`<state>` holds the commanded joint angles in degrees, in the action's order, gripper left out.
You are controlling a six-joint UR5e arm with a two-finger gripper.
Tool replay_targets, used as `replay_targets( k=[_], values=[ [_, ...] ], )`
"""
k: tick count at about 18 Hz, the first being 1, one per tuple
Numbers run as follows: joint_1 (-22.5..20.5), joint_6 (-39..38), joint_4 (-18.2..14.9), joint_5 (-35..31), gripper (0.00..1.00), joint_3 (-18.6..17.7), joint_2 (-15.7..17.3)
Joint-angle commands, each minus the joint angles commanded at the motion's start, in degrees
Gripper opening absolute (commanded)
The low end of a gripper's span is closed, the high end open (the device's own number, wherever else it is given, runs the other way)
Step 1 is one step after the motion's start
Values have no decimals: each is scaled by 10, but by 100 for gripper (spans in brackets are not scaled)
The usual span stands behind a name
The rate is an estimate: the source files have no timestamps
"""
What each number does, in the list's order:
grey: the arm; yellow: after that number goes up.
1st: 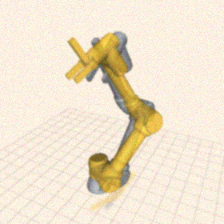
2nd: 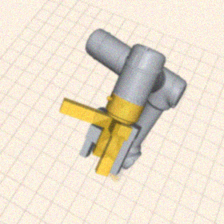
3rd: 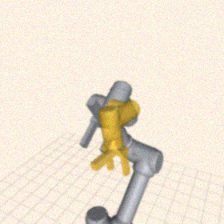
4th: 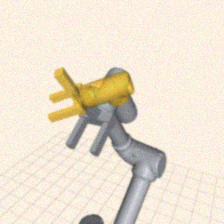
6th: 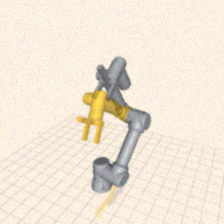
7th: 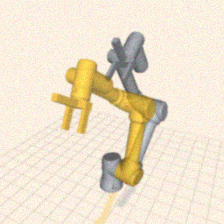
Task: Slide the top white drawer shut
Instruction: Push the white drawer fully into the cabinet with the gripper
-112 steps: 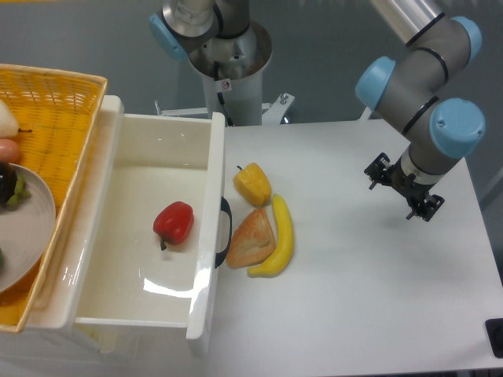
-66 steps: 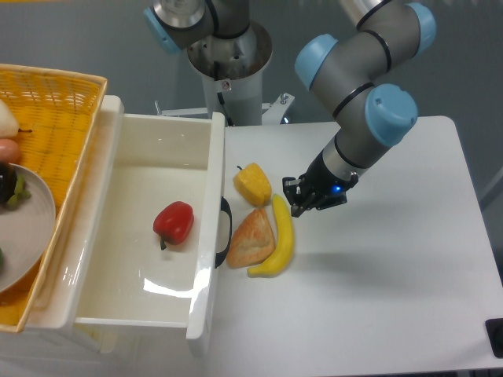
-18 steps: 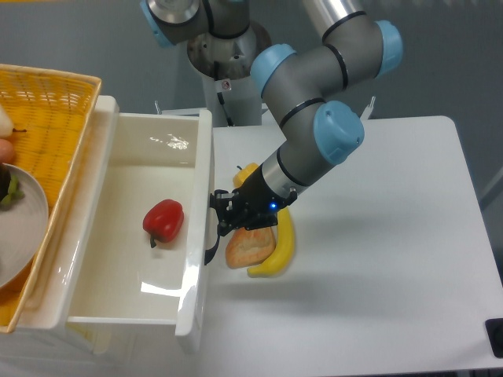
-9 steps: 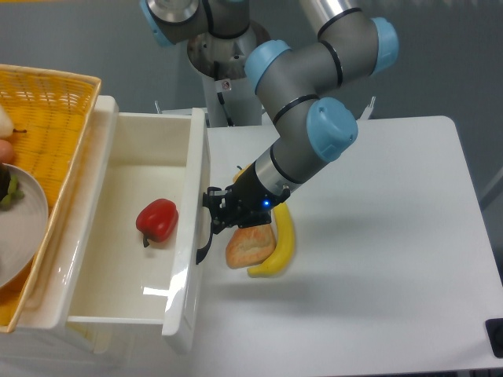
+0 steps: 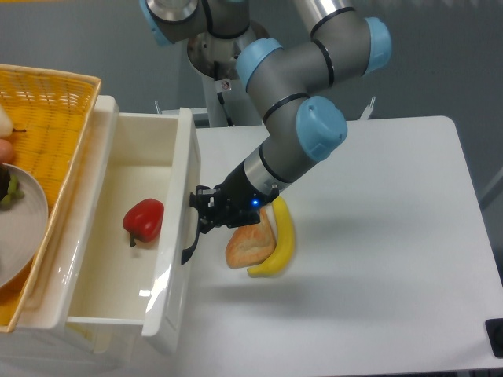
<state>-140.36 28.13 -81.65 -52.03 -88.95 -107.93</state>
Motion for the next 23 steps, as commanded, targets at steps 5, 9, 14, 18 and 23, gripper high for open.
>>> replay_targets(
  k=[5,9,14,18,23],
  values=[
    [15,-8,1,4,0,0,0],
    [30,-22,4,7,0,0,-1],
    [49,-37,15,8,0,-1,-1],
    [63,-54,29,8,0,-2,-1],
    [76,-65,30,8,0,-3,0]
  ],
)
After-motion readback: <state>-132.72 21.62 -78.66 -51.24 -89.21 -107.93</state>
